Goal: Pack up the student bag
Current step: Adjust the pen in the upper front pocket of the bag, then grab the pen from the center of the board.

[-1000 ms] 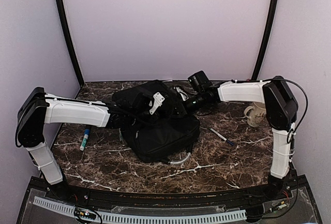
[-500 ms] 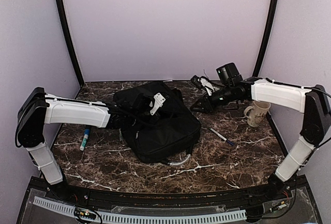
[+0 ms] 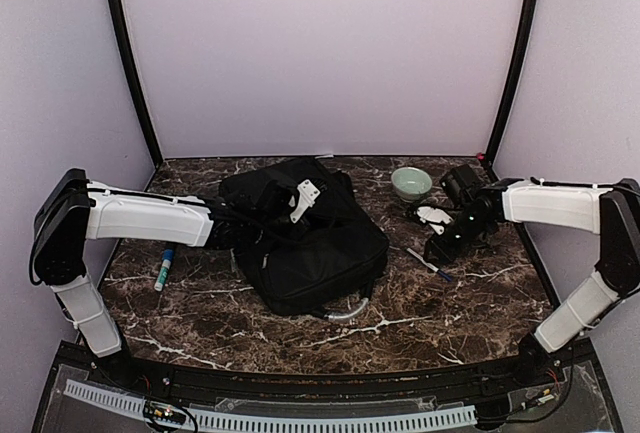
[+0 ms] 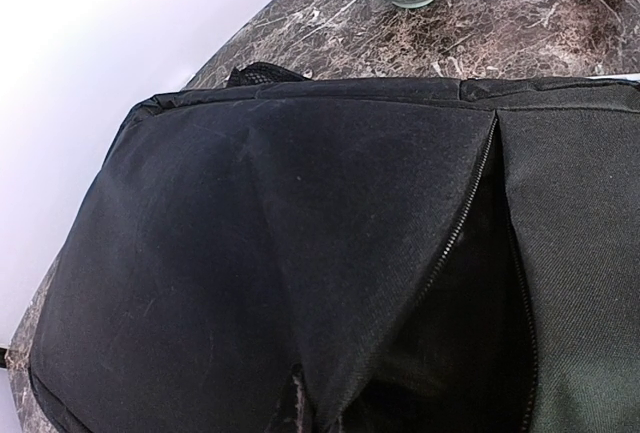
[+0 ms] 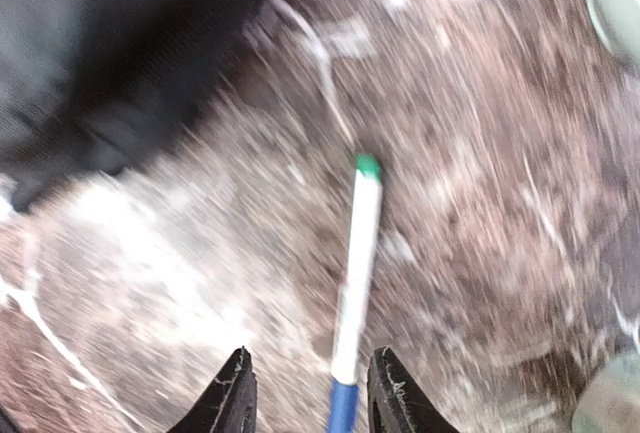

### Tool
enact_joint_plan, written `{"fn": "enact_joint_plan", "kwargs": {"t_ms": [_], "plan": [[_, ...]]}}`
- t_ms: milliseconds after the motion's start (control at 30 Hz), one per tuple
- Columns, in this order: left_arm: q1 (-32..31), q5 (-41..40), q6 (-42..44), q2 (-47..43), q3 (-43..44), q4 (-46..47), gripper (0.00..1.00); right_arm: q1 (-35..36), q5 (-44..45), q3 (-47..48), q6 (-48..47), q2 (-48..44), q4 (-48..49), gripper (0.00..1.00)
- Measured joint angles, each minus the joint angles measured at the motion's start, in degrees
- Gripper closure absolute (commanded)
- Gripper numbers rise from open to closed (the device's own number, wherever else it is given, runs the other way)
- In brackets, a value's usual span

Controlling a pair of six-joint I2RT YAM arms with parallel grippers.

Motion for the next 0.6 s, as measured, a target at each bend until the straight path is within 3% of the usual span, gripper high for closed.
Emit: {"fn": "enact_joint_plan", "kwargs": {"t_ms": [233,600], "plan": [[0.0,0.2,-0.2,0.0,0.0,-0.1,0.98,-1.8,6.9,-0.2,-0.4,4.2,-2.6,0.60],[0.0,0.4,-0.2,0.0,0.5,-0.9,0.97,-2.1,6.8,-0.2,-0.4,7.3,-3.9,0.61]]}}
